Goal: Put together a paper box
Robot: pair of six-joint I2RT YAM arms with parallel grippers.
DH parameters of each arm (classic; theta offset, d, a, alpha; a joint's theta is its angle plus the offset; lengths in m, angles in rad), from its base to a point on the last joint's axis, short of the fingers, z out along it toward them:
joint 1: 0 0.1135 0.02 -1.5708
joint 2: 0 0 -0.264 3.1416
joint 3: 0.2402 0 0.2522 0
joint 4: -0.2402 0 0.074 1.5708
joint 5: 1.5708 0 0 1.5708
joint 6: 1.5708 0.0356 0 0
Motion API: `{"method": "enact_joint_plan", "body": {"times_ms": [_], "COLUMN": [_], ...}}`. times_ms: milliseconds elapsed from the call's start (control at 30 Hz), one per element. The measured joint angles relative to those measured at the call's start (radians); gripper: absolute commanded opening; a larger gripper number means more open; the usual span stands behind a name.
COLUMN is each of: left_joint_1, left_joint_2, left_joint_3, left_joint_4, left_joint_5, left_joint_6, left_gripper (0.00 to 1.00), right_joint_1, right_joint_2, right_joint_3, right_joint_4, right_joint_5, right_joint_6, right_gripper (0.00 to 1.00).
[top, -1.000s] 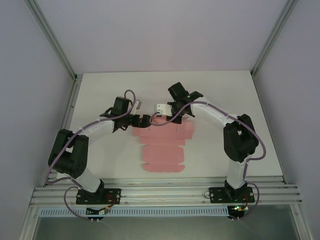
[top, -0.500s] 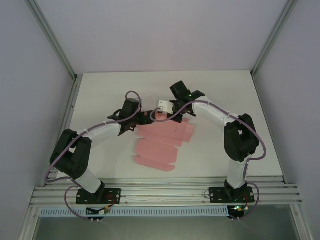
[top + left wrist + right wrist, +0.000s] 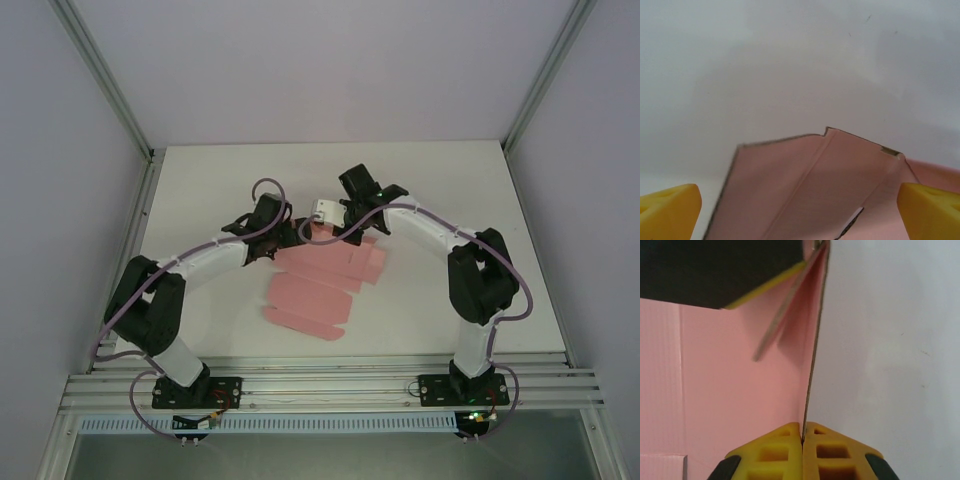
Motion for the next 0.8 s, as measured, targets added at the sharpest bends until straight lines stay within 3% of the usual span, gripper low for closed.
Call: {"method": "enact_joint_plan", "body": {"times_ms": [200, 400, 533, 800], "left_joint_1": [0.034, 0.211, 0.3, 0.316], "left_joint_2": [-0.304, -0.521, -0.489, -0.375], "left_joint_3": [-0.131, -0.281, -0.348, -0.419], "left_joint_4": [-0.066, -0.089, -0.109, 0.057], "left_joint_5": [-0.034, -0.015, 0.026, 0.258], "left_joint_6": [0.031, -0.009, -0.044, -0.064], "left_gripper": [1.0, 1.0, 1.0, 1.0], "right_joint_1": [-0.018, -0.045, -0.05, -0.063], "right_joint_2": [-0.052, -0.135, -0.161, -0.167], "right_joint_3": [-0.03, -0.073, -0.078, -0.093], "right_joint_4": [0.027, 0.043, 0.053, 0.058], "right_joint_5": [-0.001, -0.024, -0.054, -0.114], "right_joint_6": [0.008, 0.008, 0.013, 0.035], "right_gripper": [0.0, 0.0, 0.0, 0.0]}}
